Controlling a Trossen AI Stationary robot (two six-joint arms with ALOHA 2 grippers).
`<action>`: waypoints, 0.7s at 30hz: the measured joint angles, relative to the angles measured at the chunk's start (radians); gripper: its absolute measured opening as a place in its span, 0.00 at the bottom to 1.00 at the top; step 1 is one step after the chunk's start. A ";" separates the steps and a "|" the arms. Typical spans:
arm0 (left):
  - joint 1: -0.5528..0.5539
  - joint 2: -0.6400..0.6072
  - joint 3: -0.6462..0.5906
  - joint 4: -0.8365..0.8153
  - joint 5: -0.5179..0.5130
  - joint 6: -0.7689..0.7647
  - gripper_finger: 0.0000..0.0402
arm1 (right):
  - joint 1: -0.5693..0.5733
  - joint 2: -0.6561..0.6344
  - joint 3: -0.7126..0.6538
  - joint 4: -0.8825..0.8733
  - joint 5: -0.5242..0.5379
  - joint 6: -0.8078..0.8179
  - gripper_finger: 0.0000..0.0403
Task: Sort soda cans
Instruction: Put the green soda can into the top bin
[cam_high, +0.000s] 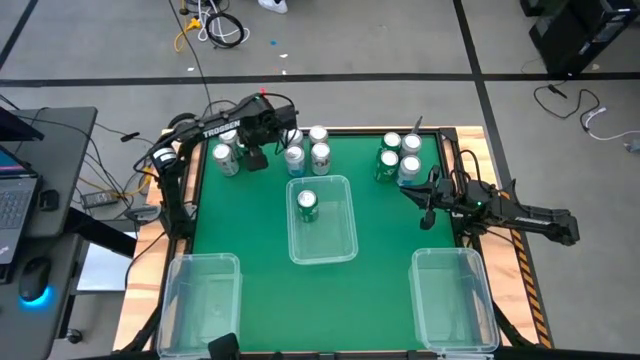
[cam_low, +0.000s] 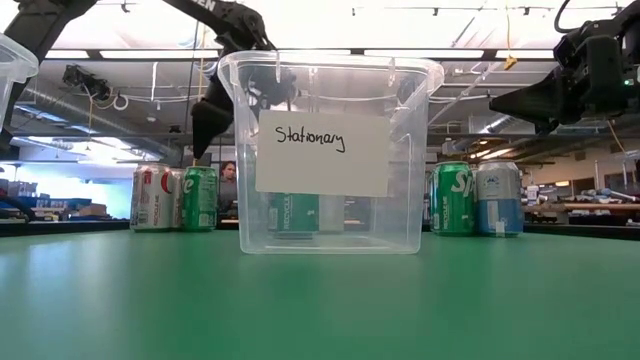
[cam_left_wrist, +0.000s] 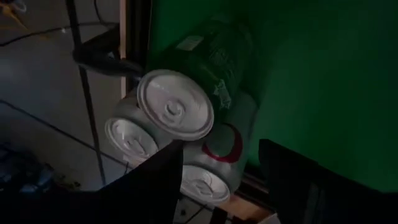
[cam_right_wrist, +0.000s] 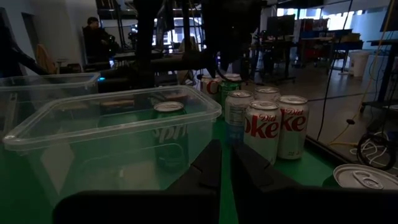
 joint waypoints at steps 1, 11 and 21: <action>0.007 0.000 0.003 0.009 0.029 0.003 0.53 | 0.000 0.000 0.000 0.000 0.000 0.000 0.06; 0.116 0.000 0.011 0.070 0.211 -0.043 0.53 | 0.000 0.000 0.000 0.000 0.000 0.000 0.06; 0.128 0.000 0.078 0.073 0.207 -0.022 0.58 | 0.000 0.000 0.000 0.000 0.000 0.000 0.06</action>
